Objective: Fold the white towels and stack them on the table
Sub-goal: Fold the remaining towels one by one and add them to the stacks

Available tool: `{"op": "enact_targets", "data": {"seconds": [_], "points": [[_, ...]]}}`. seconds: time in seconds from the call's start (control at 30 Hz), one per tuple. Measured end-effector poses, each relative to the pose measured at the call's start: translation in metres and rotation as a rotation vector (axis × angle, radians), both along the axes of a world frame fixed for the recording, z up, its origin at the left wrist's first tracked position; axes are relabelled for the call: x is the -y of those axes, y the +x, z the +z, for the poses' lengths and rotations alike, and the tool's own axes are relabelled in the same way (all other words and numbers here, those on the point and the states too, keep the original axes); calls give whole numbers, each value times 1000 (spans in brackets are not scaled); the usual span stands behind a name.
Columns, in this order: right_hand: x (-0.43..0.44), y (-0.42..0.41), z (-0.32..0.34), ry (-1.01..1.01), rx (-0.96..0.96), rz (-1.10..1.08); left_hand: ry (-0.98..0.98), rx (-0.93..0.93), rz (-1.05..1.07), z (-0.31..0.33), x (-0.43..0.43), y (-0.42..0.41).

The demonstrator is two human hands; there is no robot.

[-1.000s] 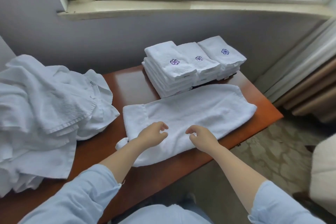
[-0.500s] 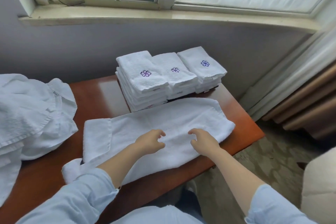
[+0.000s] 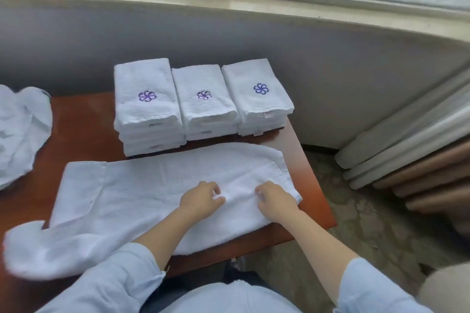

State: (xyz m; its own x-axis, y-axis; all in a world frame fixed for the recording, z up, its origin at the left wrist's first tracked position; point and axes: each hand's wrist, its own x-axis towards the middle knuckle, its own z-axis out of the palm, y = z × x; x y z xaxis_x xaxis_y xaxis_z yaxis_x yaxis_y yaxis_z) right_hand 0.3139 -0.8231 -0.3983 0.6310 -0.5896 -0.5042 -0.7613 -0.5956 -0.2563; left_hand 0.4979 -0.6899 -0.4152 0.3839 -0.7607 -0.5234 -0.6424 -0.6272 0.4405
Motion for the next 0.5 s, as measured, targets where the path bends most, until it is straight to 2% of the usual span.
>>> {"op": "enact_targets", "data": {"seconds": [0.2,0.33,0.5], "points": [[35,-45,0,1,95,-196,44,60,-122,1,45,-36],[58,-48,6,5,209,-291,-12,84,-107,8,76,-37],[88,-27,10,-86,354,-242,-138,168,-109,14,108,-24]]}}
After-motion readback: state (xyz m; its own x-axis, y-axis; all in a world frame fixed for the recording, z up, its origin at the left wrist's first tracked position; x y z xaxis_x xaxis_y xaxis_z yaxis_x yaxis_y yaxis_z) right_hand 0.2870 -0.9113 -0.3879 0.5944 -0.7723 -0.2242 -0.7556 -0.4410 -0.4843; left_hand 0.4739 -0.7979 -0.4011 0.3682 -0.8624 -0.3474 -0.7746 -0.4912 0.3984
